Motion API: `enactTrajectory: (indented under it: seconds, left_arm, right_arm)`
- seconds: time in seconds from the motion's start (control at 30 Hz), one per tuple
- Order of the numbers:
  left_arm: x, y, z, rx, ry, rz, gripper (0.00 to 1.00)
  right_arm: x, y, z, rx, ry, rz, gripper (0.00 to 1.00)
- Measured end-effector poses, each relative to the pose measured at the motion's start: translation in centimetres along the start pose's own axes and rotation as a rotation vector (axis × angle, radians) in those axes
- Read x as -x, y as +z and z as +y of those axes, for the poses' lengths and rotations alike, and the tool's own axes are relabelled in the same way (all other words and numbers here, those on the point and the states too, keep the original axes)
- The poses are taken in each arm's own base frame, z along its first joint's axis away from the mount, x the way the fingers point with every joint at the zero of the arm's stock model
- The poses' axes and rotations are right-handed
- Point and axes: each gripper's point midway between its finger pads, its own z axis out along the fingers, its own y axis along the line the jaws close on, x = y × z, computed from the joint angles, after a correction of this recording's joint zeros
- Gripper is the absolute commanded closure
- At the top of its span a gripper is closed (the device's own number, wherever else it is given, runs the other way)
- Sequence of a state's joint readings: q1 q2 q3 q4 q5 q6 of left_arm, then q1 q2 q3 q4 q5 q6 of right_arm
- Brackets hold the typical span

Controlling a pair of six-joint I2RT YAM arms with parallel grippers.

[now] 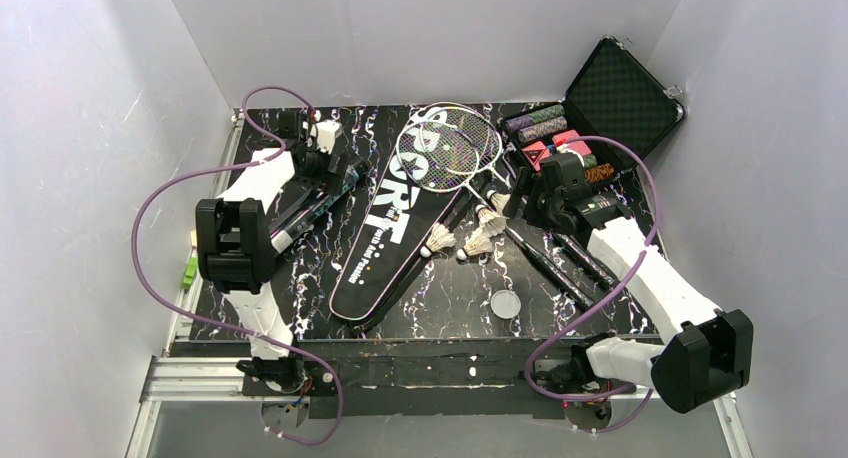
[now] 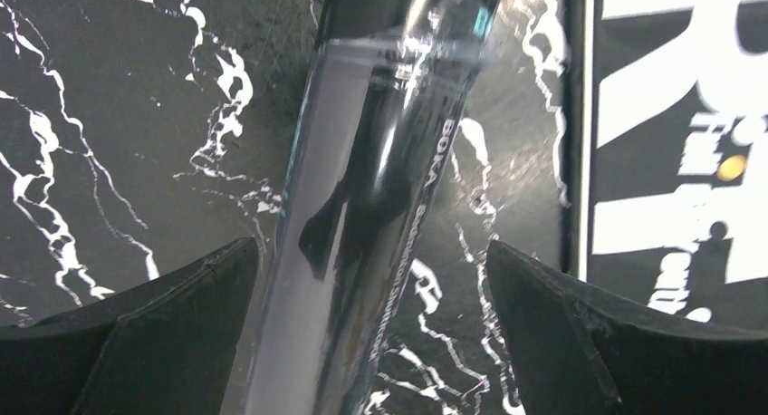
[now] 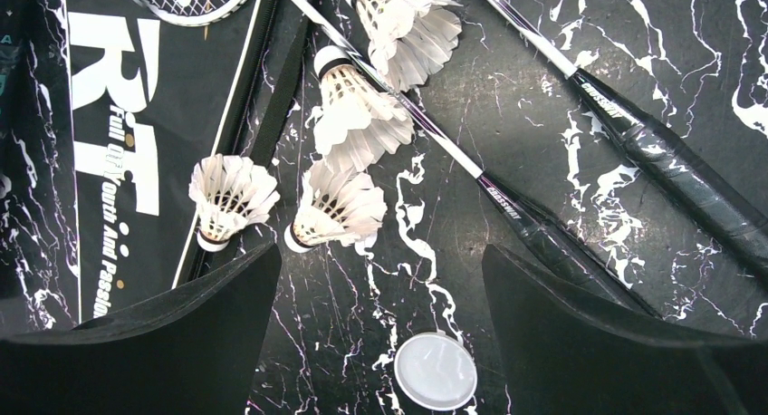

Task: Pack up the badminton gear

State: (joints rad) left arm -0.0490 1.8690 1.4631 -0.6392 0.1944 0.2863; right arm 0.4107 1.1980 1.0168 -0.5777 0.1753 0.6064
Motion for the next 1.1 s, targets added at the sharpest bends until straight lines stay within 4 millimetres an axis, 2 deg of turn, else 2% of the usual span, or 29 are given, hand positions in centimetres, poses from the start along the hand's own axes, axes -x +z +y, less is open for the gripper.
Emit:
enactTrajectory:
  seconds: [0.23, 0.4, 0.53, 0.63, 0.73, 0.9, 1.1]
  left_arm:
    - [-3.1, -0.6, 1.3, 0.016, 0.162, 0.04, 0.02]
    - [-5.3, 0.0, 1.9, 0.024, 0.247, 0.087, 0.02]
    - [-6.2, 0.5, 2.1, 0.024, 0.301, 0.105, 0.05]
    - [-6.5, 0.9, 2.2, 0.027, 0.334, 0.105, 0.11]
    - [-6.6, 1.3, 2.3, 0.02, 0.37, 0.105, 0.24]
    - [-7.2, 1.8, 2.0, -0.011, 0.435, 0.102, 0.6]
    - [-7.8, 1.2, 1.7, -0.025, 0.473, 0.109, 0.64]
  right_arm:
    - [-0.3, -0.1, 0.6, 0.028, -0.002, 0.015, 0.09]
    - [-0.6, -0.2, 1.0, 0.046, -0.008, 0.027, 0.09]
    - [-0.8, -0.2, 1.2, 0.053, -0.013, 0.033, 0.09]
    - [-0.9, -0.2, 1.4, 0.058, -0.016, 0.035, 0.09]
    - [-0.9, -0.2, 1.5, 0.061, -0.016, 0.037, 0.09]
    - [-1.0, 0.0, 1.7, 0.069, -0.017, 0.044, 0.11]
    - [-0.3, 1.4, 3.4, 0.098, -0.028, 0.088, 0.1]
